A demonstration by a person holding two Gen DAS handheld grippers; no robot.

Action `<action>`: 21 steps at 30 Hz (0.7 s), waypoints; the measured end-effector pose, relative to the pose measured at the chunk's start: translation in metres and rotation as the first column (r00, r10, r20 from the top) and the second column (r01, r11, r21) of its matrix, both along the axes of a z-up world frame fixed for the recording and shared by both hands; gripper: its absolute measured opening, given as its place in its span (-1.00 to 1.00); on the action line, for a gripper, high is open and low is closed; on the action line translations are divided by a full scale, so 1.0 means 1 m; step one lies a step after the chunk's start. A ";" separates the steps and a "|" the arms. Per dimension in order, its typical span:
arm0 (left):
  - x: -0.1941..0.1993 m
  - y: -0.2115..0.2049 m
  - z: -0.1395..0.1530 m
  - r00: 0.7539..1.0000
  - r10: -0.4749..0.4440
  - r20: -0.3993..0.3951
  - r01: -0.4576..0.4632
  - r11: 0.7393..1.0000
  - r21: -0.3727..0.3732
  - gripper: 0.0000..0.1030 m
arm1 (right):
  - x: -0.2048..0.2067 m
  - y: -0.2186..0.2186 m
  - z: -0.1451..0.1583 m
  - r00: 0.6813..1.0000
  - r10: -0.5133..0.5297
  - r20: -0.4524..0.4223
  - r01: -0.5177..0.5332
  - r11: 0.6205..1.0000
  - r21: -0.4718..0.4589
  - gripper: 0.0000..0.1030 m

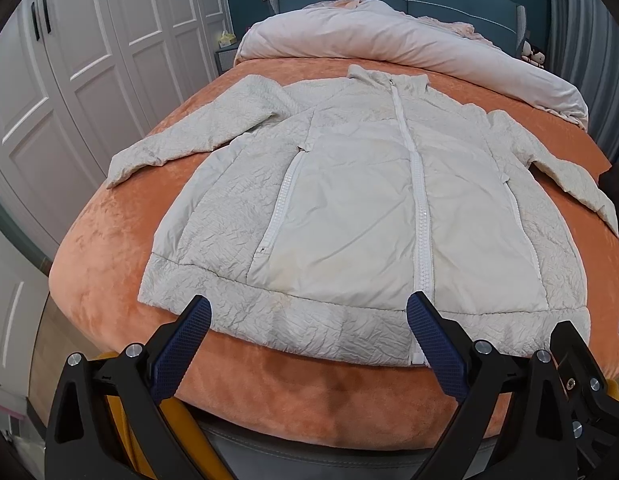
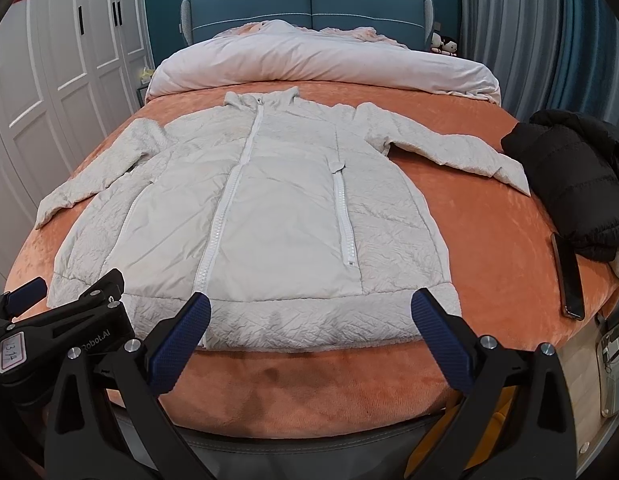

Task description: Fold large clothes

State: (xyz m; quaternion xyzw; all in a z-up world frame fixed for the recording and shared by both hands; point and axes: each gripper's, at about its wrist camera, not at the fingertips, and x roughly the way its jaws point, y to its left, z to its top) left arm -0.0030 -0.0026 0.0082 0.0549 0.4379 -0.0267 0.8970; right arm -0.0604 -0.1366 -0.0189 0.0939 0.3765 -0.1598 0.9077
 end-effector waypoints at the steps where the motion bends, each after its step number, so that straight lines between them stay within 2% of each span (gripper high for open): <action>1: 0.000 0.000 0.000 1.000 0.000 0.000 0.000 1.000 0.001 0.85 | 0.000 0.000 0.000 1.000 0.000 -0.001 0.000 1.000 0.000 0.90; 21: 0.001 0.001 -0.001 1.000 0.001 -0.001 -0.001 1.000 -0.001 0.84 | 0.000 0.000 -0.002 1.000 -0.001 -0.003 0.001 1.000 0.003 0.90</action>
